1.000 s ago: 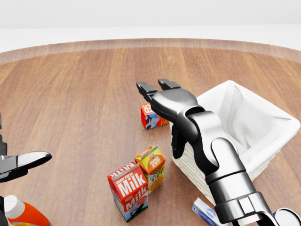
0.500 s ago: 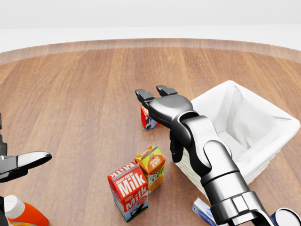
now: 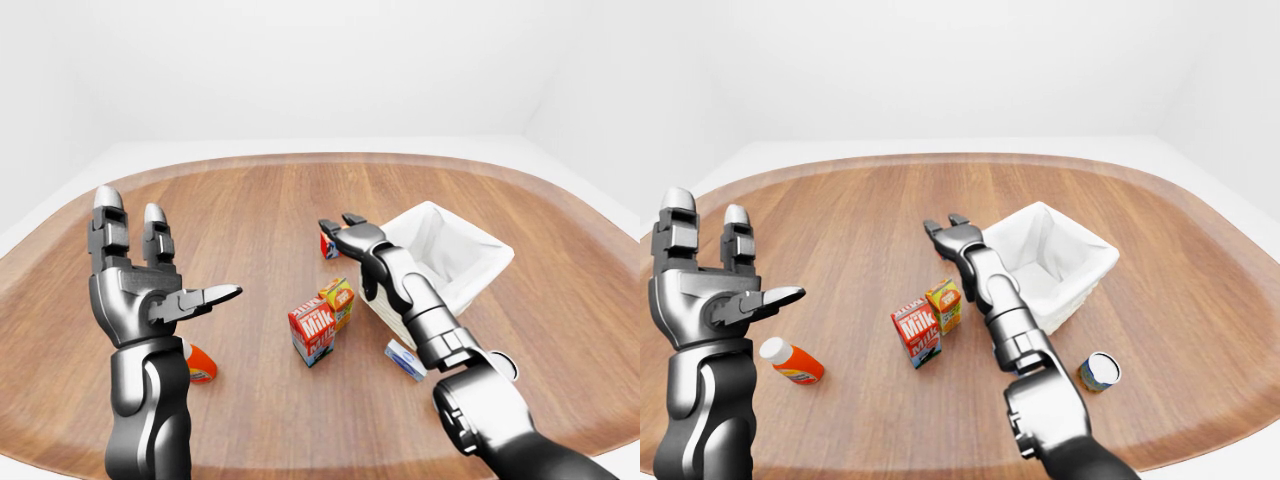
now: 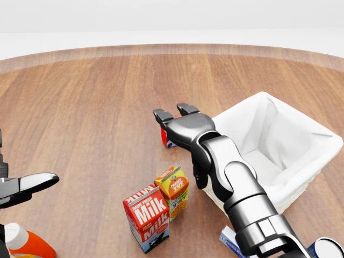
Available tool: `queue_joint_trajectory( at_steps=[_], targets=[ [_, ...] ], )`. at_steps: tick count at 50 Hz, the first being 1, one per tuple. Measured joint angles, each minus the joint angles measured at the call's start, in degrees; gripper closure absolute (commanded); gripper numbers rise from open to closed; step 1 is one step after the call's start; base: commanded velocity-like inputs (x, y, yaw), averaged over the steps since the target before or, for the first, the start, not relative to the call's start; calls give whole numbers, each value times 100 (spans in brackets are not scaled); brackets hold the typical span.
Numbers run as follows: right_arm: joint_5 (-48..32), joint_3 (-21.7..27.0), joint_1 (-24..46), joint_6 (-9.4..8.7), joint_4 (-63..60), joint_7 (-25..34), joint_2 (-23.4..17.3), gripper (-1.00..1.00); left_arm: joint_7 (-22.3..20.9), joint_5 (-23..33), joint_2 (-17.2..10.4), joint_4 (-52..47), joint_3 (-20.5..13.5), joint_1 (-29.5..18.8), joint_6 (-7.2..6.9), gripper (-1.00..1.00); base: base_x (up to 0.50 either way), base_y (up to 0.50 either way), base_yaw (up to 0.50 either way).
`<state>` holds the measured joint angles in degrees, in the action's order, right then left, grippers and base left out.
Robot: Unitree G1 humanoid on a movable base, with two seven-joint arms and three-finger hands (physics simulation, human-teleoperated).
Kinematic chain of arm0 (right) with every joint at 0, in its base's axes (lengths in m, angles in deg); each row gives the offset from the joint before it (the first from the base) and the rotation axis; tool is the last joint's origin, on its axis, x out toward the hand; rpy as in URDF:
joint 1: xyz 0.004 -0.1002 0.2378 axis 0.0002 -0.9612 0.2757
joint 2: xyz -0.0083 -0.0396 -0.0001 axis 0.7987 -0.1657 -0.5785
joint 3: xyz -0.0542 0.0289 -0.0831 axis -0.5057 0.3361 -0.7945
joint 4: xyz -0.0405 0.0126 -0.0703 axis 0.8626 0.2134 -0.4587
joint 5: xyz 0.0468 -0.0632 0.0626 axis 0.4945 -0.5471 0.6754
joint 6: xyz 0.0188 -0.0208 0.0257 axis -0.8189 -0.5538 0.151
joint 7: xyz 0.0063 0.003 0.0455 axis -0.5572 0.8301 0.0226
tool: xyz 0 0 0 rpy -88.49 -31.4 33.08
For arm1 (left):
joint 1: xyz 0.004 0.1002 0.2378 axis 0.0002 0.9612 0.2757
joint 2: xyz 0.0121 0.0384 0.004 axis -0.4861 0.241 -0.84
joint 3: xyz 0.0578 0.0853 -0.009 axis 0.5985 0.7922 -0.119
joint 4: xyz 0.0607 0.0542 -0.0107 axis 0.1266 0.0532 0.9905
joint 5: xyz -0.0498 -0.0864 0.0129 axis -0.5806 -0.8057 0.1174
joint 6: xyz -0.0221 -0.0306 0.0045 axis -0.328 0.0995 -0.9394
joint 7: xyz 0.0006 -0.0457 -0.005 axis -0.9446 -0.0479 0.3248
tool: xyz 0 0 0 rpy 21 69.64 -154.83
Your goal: Pick up the orange juice, and put it in the basket.
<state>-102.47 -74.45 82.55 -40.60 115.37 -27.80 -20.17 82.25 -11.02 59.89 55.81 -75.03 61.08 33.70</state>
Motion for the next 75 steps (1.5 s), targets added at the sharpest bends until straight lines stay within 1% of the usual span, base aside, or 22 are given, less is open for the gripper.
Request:
queue_joint_trajectory(
  at_steps=[36, 75],
  targets=[
    [-420, -210, 475, 0, 1324, -681, 304, -100, 0, -13, 0, -12, -3, 4, 0, -100, 0, 0, 0],
    [-879, -379, 780, 0, 2412, -1416, 457, -100, -3, -14, 1, -11, -3, 8, 0, -100, 0, 0, 0]
  ],
)
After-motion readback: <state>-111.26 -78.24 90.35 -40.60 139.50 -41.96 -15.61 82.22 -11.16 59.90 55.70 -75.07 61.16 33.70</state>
